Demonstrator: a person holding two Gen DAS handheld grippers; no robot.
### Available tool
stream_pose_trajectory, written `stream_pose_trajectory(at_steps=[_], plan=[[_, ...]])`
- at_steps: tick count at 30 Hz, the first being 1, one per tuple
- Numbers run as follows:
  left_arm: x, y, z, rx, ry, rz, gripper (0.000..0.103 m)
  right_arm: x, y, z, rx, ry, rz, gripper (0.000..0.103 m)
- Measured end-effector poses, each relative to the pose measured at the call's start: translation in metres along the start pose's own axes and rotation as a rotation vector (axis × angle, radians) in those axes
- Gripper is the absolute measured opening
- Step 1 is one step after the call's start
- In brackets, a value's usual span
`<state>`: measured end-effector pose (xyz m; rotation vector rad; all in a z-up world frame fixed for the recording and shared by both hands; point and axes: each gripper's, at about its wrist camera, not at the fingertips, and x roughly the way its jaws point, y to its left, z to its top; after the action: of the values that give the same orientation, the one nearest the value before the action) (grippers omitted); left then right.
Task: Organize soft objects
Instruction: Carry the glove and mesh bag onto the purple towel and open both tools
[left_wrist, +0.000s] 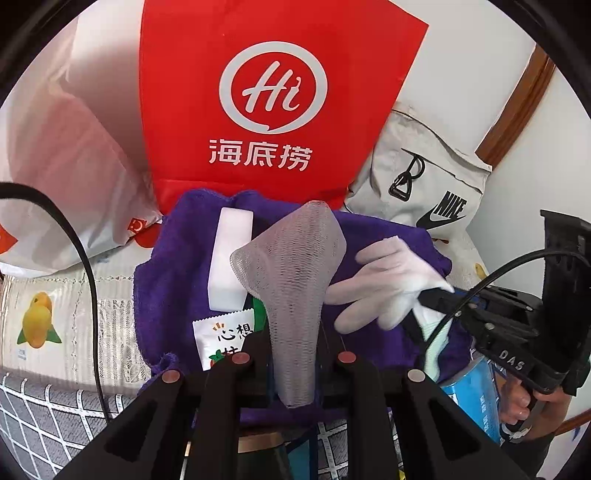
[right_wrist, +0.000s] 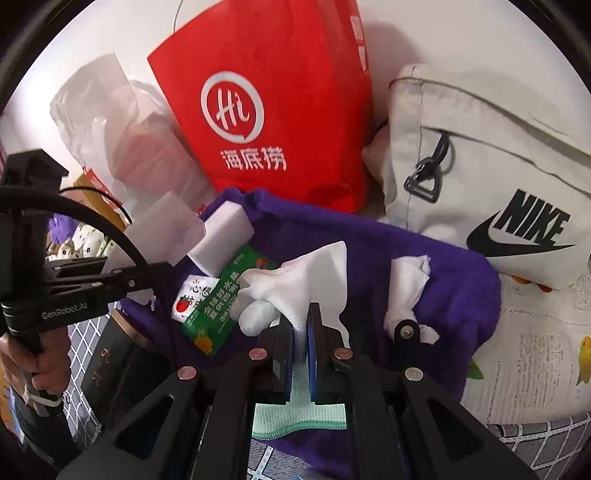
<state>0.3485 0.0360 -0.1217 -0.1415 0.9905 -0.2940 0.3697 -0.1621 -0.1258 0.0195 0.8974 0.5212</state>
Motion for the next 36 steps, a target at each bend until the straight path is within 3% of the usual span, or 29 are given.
stream_pose_trajectory(at_steps=[21,24,26,27,36], plan=[[0.017,-0.005,-0.004,0.008,0.043,0.005,0.014,0.027,0.002,-0.003,0.004,0.022,-0.020,0.011],[0.020,-0.006,-0.005,0.011,0.058,-0.009,0.014,0.028,-0.003,-0.003,0.016,0.027,-0.028,0.019],[0.022,-0.008,-0.006,0.011,0.069,-0.020,0.014,0.027,-0.004,-0.003,0.017,0.035,-0.040,0.040],[0.025,-0.010,-0.006,0.012,0.080,-0.023,0.014,0.025,-0.005,-0.003,0.016,0.030,-0.045,0.044],[0.043,-0.023,-0.011,0.031,0.141,-0.057,0.014,-0.004,-0.008,0.000,0.006,-0.030,-0.075,0.045]])
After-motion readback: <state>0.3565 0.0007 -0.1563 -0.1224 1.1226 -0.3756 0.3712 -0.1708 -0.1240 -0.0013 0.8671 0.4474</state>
